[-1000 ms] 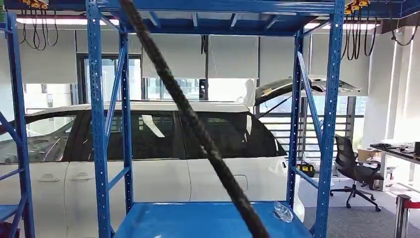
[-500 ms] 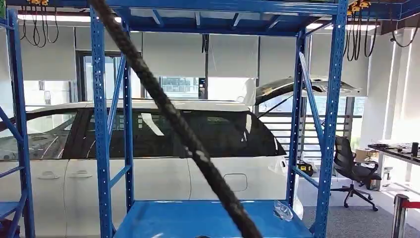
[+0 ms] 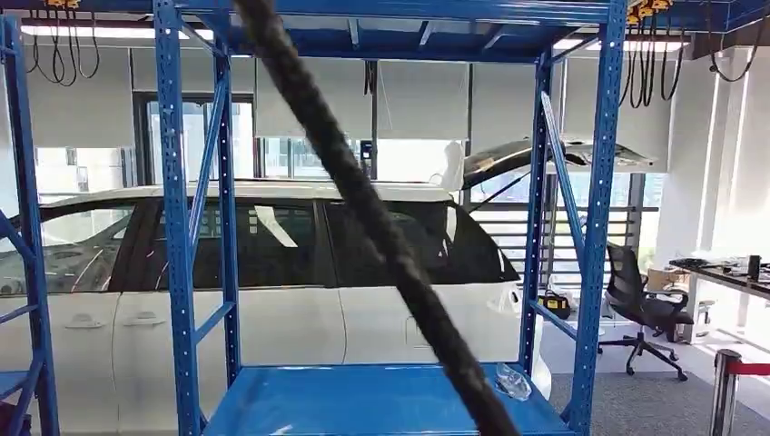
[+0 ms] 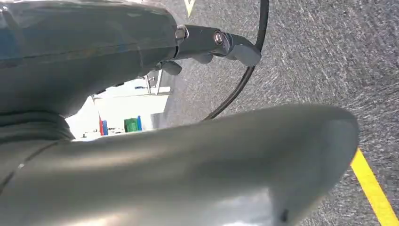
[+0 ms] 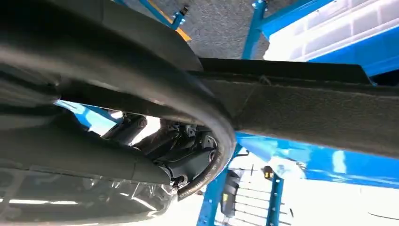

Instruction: Take the parts from the cabinet and place them on the table.

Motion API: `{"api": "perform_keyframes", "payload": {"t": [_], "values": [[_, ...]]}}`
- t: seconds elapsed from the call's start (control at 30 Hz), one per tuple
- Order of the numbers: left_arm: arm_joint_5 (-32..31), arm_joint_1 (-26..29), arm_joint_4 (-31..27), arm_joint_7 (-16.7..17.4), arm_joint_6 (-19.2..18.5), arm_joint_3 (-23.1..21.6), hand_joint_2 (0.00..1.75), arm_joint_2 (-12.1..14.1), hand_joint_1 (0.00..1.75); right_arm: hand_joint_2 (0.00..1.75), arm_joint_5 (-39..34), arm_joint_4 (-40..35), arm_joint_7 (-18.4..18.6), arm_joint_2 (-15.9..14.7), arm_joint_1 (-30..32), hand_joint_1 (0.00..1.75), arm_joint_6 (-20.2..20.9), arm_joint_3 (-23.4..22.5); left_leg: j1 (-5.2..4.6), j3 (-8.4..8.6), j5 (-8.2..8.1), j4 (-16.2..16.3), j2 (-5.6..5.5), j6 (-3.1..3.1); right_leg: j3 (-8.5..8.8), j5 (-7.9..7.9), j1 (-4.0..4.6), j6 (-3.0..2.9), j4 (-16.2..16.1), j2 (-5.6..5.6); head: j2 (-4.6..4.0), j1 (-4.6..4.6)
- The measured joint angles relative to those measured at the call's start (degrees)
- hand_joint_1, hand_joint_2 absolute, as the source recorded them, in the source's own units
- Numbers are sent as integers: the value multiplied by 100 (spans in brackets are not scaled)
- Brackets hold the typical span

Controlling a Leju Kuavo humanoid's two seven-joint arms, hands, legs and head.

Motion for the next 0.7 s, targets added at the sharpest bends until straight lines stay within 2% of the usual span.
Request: {"api": "perform_keyframes", "payload": {"t": [0.03, 0.07, 0.1, 0.13, 0.17, 0.2, 0.5, 0.53, 0.6, 0.63, 0.67, 0.7], "values": [[-4, 0, 0, -2, 0, -2, 0, -7, 0, 175, 0, 0, 0, -48, 15, 175, -11, -31, -8, -5, -3, 10, -1, 5, 10, 13, -8, 9, -14, 0, 0, 2], [-9, -2, 0, -2, 0, -7, 0, -9, 0, 175, -9, 0, -7, -65, 27, 175, -22, -70, -25, 7, 20, -5, -10, 72, 24, 49, -38, 81, -59, -2, 0, 7], [-13, -7, 0, 0, -2, -11, 0, -29, 0, 175, -17, -2, -7, -131, 43, 175, -35, -92, -16, 61, 92, -135, 1, 109, 53, 77, -31, 102, -143, -1, 0, 4], [-17, -9, 0, 0, -2, -18, 0, -44, 0, 175, -35, -4, -22, -199, 75, 175, -77, -129, -34, 98, 107, -230, -7, 17, 95, 141, -30, 78, -188, -1, 0, 15], [-22, -10, 0, 9, -2, -28, 0, -50, 0, 175, -52, -2, -39, -265, 64, 175, -109, -181, 1, 89, 151, -269, -21, 5, 99, 84, -31, 49, -240, 1, 0, 10], [-24, -12, 0, 13, -6, -39, 0, -66, 0, 175, -63, -2, -50, -308, 79, 175, -131, -225, -25, 88, 153, -256, -22, 12, 78, 136, -34, 49, -245, 0, 0, 4], [-42, 18, 0, 26, -90, -81, 0, -114, 0, 175, -199, 0, -149, -758, 417, 175, -208, -557, -23, 61, 161, -252, -22, 23, 70, 143, -39, 73, -241, 1, 0, -4], [-50, 20, 0, 28, -98, -83, 0, -114, 0, 175, -210, 0, -151, -784, 457, 175, -223, -594, -61, 44, 146, -209, -19, 50, 76, 172, -84, 105, -276, 3, 0, 0], [-57, 18, 0, 55, -105, -90, 0, -122, 0, 175, -221, 0, -136, -877, 499, 175, -260, -673, -62, 79, 198, -302, -11, 149, 93, 200, -62, 158, -310, 13, 0, 4], [-57, 17, 0, 66, -105, -92, 0, -138, 0, 175, -229, 0, -140, -922, 543, 175, -284, -714, 33, 150, 272, -429, 15, 167, 71, 148, -78, 154, -280, 9, 0, 0], [-59, 10, 0, 72, -105, -92, 0, -140, 0, 175, -247, 2, -138, -985, 577, 175, -312, -760, 31, 176, 297, -493, 14, 186, 23, 14, -76, 171, -165, 13, 0, 9], [-59, 5, 0, 79, -105, -96, 0, -140, 0, 175, -269, 4, -138, -1038, 601, 175, -319, -829, 41, 170, 314, -502, 19, 193, -142, -236, -89, 187, 217, 16, 0, 2]]}}
